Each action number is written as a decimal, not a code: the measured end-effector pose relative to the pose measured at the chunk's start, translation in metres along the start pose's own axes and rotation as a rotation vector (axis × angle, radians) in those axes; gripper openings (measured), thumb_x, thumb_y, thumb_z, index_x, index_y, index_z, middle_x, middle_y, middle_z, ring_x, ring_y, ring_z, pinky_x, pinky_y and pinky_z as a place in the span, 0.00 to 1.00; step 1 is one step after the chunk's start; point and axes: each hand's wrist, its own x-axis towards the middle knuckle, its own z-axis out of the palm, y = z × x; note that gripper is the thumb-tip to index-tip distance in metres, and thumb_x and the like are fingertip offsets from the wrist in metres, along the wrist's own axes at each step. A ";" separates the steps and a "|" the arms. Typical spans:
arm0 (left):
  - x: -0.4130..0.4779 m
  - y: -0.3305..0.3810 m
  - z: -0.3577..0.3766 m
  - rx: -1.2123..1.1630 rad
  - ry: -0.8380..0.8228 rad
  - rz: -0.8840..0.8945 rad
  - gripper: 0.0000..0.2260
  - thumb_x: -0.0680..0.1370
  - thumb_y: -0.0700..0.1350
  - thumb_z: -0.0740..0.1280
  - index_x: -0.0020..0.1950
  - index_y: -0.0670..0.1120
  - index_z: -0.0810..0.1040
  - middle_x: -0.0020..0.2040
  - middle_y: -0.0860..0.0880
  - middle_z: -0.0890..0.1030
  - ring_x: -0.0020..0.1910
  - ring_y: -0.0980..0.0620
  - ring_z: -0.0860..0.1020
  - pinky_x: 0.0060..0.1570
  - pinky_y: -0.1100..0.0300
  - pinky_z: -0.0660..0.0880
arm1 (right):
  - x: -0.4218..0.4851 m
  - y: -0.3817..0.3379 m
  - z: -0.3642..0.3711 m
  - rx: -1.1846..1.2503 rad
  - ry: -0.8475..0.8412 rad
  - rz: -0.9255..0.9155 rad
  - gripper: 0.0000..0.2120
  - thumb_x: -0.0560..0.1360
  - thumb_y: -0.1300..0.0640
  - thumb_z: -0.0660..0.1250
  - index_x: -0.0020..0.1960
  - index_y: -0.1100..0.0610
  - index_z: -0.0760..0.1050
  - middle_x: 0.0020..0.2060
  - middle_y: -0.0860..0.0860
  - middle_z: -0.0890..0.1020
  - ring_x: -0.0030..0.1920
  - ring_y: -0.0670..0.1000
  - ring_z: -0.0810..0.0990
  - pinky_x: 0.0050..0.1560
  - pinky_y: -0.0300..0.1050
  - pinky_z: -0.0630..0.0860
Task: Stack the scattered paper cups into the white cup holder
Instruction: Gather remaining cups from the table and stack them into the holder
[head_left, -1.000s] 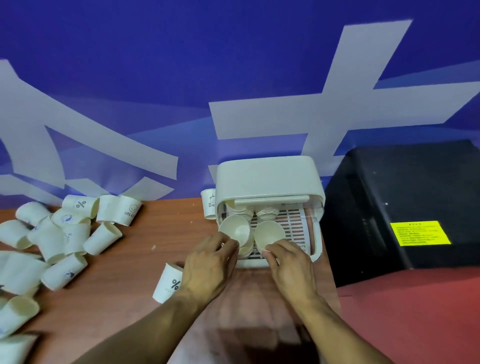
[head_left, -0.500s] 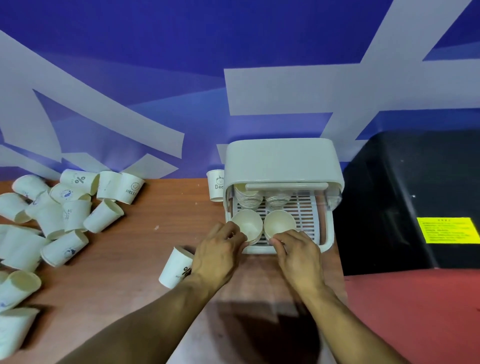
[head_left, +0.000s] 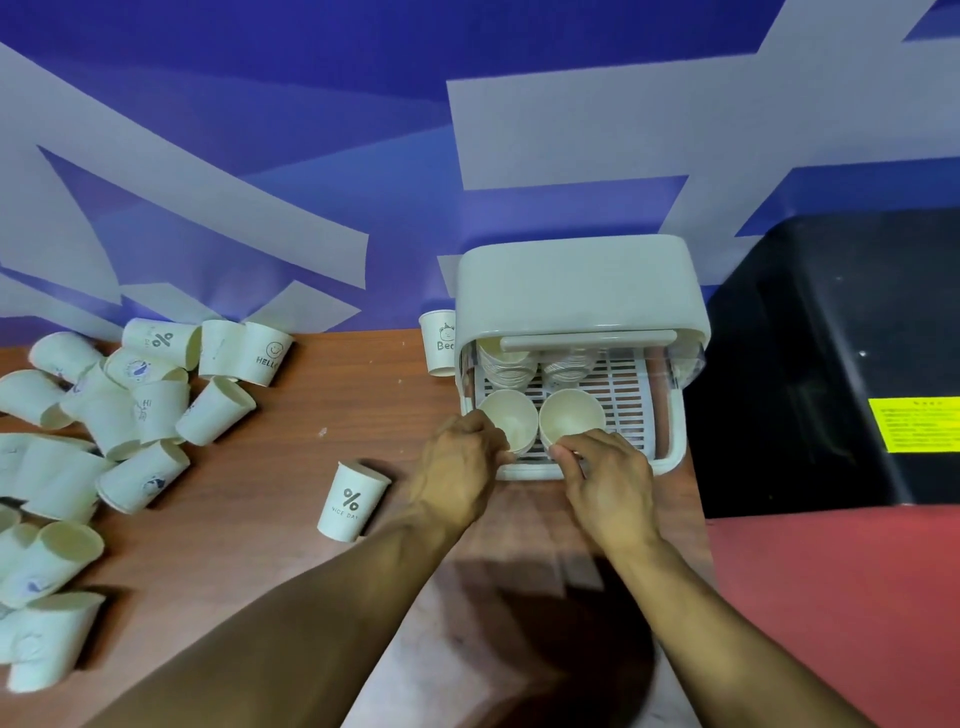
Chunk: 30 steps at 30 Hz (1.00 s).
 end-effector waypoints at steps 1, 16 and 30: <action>0.000 0.001 -0.001 0.010 -0.010 -0.009 0.07 0.78 0.47 0.69 0.45 0.46 0.83 0.46 0.49 0.79 0.46 0.43 0.77 0.36 0.57 0.69 | 0.001 0.000 0.000 -0.008 -0.012 0.005 0.01 0.73 0.57 0.74 0.43 0.53 0.83 0.36 0.48 0.82 0.38 0.51 0.78 0.38 0.37 0.65; -0.016 0.026 -0.027 -0.074 -0.137 -0.178 0.24 0.74 0.43 0.71 0.70 0.50 0.73 0.66 0.51 0.71 0.62 0.46 0.74 0.58 0.54 0.73 | 0.005 -0.029 -0.023 -0.133 -0.168 0.147 0.14 0.75 0.49 0.70 0.58 0.53 0.79 0.51 0.51 0.82 0.50 0.56 0.81 0.49 0.49 0.75; -0.111 -0.074 -0.080 -0.225 0.174 -0.399 0.18 0.76 0.51 0.70 0.66 0.54 0.75 0.64 0.55 0.71 0.56 0.50 0.77 0.51 0.56 0.75 | -0.018 -0.175 0.031 -0.170 -0.240 -0.235 0.10 0.73 0.48 0.70 0.53 0.50 0.77 0.48 0.48 0.81 0.47 0.55 0.81 0.43 0.48 0.75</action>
